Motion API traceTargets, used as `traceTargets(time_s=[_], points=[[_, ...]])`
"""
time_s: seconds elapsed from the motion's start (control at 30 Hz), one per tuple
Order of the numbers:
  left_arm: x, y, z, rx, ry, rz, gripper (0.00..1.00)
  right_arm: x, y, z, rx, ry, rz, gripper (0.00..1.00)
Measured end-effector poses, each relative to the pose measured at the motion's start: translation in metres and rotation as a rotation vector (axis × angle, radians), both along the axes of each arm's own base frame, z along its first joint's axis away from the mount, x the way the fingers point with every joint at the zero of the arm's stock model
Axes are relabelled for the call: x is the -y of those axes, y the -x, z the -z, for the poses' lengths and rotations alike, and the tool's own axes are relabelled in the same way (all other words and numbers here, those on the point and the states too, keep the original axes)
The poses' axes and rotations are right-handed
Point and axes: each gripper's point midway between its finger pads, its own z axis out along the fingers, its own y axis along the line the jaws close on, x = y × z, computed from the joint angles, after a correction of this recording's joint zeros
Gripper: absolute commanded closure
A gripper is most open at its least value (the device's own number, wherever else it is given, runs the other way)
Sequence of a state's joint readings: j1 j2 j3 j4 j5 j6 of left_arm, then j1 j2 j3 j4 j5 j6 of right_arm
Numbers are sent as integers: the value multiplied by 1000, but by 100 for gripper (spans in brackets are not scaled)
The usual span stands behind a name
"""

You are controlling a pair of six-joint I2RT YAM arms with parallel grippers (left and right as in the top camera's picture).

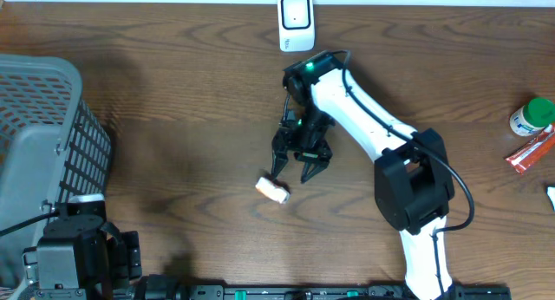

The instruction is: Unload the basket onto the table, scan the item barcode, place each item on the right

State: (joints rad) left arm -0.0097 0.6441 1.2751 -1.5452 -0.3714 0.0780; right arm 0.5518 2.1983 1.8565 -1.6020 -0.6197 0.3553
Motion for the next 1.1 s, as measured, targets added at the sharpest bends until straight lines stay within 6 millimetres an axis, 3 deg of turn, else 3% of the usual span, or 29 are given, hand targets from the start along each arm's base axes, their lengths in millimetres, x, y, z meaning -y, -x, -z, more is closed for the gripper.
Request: traceTargets(time_s=[0.17,0.23,0.33,0.57,0.7,0.87,1.0,1.1], points=[[0,0,0,0,0,0,4,16,-21,19,121,128,-1,13],[0,0,0,0,0,0,4,18,-27,25,174,184,-12,13],[0,0,0,0,0,0,4,8,-19,30,220,246,-45,32],[0,0,0,0,0,0,4,-14,24,29,211,309,-156,35],[0,0,0,0,0,0,4,-19,37,27,211,331,-184,59],[0,0,0,0,0,0,3,-31,45,27,239,333,-180,65],[0,0,0,0,0,0,4,-65,40,35,336,243,-166,69],[0,0,0,0,0,0,4,-79,41,46,369,210,-151,70]])
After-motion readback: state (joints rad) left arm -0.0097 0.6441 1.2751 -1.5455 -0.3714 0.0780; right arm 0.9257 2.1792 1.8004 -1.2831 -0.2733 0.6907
